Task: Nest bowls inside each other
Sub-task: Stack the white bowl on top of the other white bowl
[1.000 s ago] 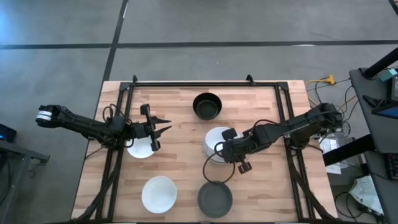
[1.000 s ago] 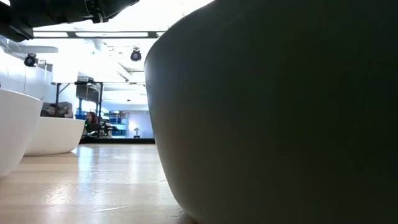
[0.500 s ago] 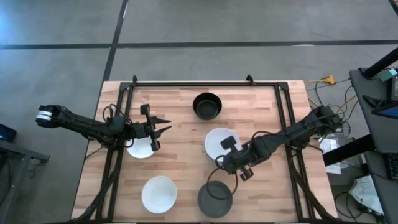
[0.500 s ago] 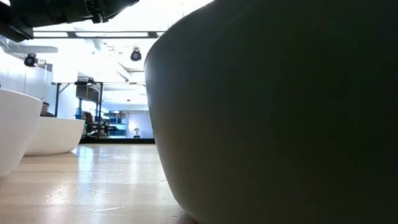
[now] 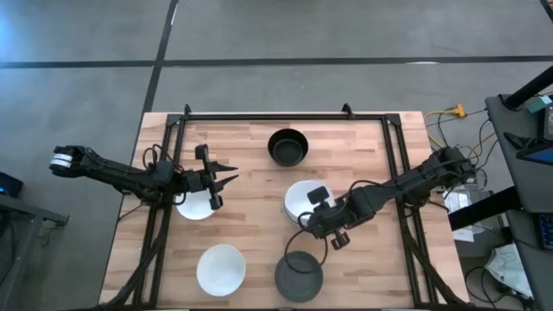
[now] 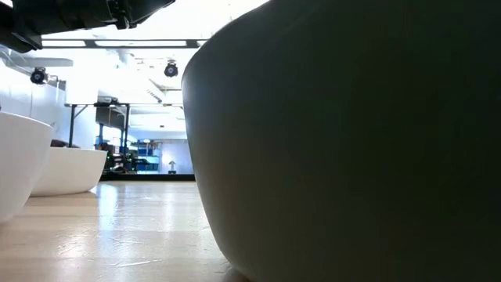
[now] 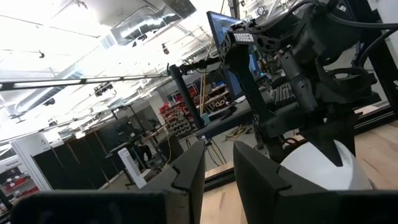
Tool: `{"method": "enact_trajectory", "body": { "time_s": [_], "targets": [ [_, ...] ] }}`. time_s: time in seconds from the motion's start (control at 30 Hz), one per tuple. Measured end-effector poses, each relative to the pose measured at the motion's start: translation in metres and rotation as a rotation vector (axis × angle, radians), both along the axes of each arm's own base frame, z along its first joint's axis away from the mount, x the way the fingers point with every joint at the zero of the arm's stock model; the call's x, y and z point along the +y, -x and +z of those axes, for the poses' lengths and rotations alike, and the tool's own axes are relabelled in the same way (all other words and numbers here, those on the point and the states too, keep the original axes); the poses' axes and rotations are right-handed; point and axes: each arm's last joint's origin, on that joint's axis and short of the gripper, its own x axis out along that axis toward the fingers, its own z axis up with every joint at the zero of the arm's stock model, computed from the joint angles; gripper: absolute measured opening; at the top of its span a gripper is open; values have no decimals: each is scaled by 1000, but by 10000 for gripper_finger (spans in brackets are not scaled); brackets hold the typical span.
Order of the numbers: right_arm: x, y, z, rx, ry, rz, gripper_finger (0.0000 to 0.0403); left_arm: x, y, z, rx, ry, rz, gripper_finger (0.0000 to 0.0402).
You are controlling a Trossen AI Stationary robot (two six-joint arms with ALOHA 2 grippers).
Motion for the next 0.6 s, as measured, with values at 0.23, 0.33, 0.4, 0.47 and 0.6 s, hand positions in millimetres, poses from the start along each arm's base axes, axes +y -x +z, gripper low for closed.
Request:
{"method": "enact_trajectory", "body": {
  "time_s": [0.23, 0.33, 0.4, 0.47, 0.6],
  "targets": [
    [0, 0, 1, -10, 14, -6, 114, 0, 0, 0, 0, 0, 0, 70],
    [0, 0, 1, -10, 14, -5, 113, 0, 0, 0, 0, 0, 0, 70],
    [0, 0, 1, -11, 13, -5, 110, 0, 0, 0, 0, 0, 0, 70],
    [0, 2, 3, -15, 10, -7, 106, 0, 0, 0, 0, 0, 0, 70],
    [-1, 4, 8, -30, 2, -9, 97, 0, 0, 0, 0, 0, 0, 70]
  ]
}}
